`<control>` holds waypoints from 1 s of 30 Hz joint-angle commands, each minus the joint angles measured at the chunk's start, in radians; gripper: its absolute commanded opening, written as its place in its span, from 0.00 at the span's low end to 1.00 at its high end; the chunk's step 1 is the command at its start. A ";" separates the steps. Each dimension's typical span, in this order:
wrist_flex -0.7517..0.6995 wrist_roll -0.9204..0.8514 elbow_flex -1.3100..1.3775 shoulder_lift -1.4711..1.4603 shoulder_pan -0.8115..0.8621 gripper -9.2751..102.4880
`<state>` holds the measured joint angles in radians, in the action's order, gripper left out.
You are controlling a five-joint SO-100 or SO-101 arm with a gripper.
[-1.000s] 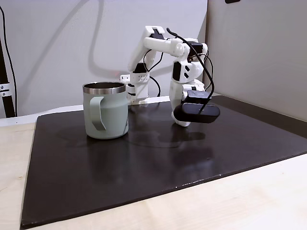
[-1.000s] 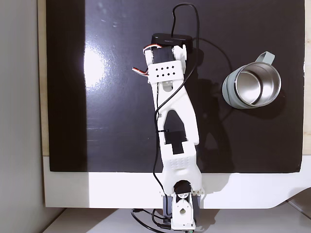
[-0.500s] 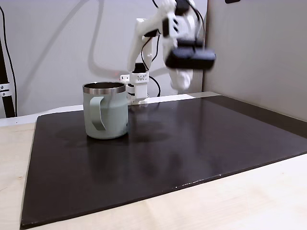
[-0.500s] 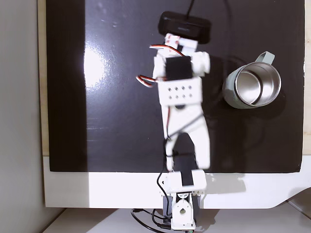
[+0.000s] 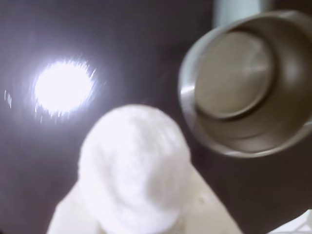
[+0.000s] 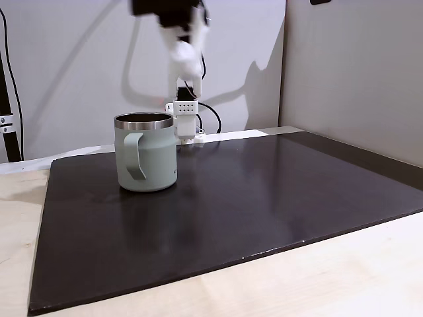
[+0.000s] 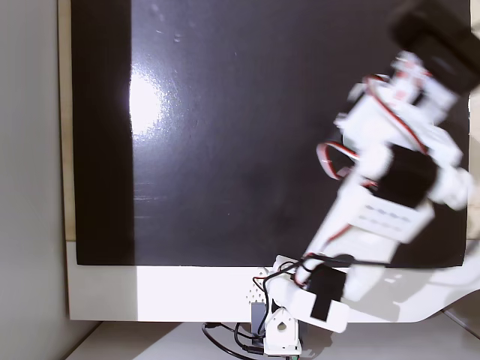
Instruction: Grasp a gauze and put it in the cup.
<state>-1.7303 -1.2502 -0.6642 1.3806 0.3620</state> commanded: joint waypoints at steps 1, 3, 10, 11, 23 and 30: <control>0.003 -0.026 0.098 -0.005 0.115 0.08; 0.003 -0.058 0.100 -0.014 0.175 0.08; 0.008 -0.103 0.109 -0.135 0.276 0.08; 0.008 -0.103 0.114 -0.158 0.279 0.08; -0.003 -0.098 0.066 -0.236 0.218 0.08; -0.003 -0.092 -0.051 -0.175 0.187 0.10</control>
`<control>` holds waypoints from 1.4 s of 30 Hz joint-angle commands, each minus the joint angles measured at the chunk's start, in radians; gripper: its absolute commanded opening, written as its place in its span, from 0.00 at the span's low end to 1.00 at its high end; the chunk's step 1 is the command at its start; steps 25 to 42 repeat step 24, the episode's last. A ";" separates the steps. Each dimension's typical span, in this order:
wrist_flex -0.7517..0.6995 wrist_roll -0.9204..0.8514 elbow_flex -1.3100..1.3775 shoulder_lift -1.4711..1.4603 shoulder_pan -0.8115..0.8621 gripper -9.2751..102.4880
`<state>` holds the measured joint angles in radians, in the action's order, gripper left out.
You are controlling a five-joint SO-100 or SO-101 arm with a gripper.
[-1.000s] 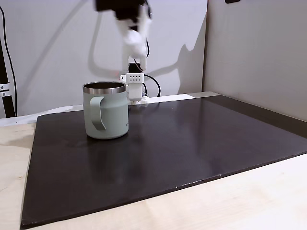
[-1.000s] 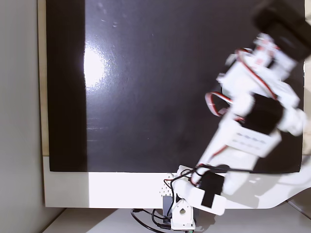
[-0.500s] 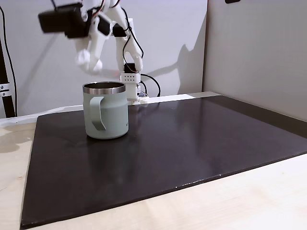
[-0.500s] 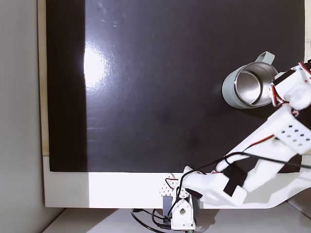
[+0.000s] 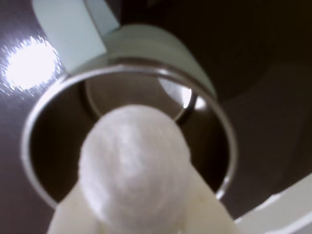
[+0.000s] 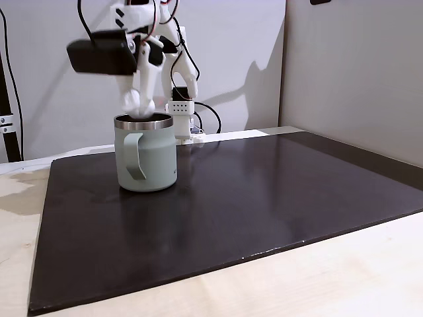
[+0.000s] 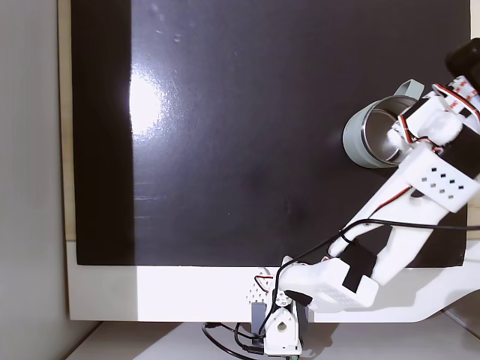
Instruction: Grasp a gauze and put it in the cup.
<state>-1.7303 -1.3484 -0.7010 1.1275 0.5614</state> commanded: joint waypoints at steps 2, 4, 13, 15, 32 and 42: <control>-0.003 0.005 -0.035 0.091 -0.014 0.13; -0.005 0.003 -0.052 0.103 -0.014 0.20; -0.006 -0.021 -0.103 0.147 -0.006 0.41; -0.006 -0.021 -0.103 0.150 -0.005 0.41; -0.006 -0.023 -0.103 0.152 -0.005 0.41; -0.006 -0.023 -0.103 0.152 -0.005 0.41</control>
